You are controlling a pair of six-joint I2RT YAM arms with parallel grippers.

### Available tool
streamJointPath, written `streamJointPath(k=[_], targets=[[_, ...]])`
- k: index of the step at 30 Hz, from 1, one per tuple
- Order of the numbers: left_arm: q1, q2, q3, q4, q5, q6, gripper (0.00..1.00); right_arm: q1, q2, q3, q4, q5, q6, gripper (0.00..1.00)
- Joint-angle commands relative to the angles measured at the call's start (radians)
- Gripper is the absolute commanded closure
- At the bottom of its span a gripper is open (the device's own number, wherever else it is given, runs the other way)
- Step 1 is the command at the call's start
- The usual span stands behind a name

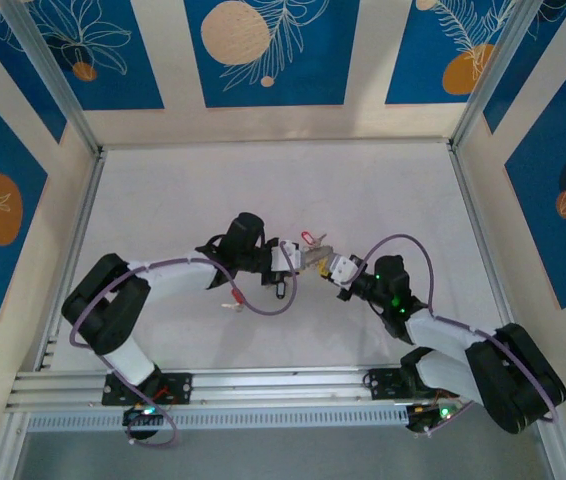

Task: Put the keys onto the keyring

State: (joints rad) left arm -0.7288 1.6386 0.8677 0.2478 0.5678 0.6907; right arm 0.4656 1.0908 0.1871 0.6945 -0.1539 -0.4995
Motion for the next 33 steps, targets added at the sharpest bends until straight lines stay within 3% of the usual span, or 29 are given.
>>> streamJointPath(k=[1, 14, 21, 25, 33], targets=[[-0.003, -0.024, -0.027, 0.019, -0.002, 0.018, 1.0, 0.011, -0.047, 0.07, -0.126, 0.053, 0.094, 1.0], [-0.015, -0.025, -0.032, 0.043, -0.047, -0.01, 1.0, 0.012, -0.06, 0.18, -0.41, 0.092, 0.175, 1.0], [-0.027, -0.012, -0.048, 0.094, -0.039, -0.006, 1.0, 0.024, -0.034, 0.177, -0.411, 0.025, 0.105, 0.99], [-0.027, -0.021, -0.041, 0.091, -0.035, -0.007, 1.0, 0.022, 0.017, 0.182, -0.411, 0.015, 0.067, 0.89], [-0.032, -0.015, -0.033, 0.098, -0.014, -0.01, 1.0, 0.028, 0.119, 0.205, -0.35, 0.021, 0.051, 0.86]])
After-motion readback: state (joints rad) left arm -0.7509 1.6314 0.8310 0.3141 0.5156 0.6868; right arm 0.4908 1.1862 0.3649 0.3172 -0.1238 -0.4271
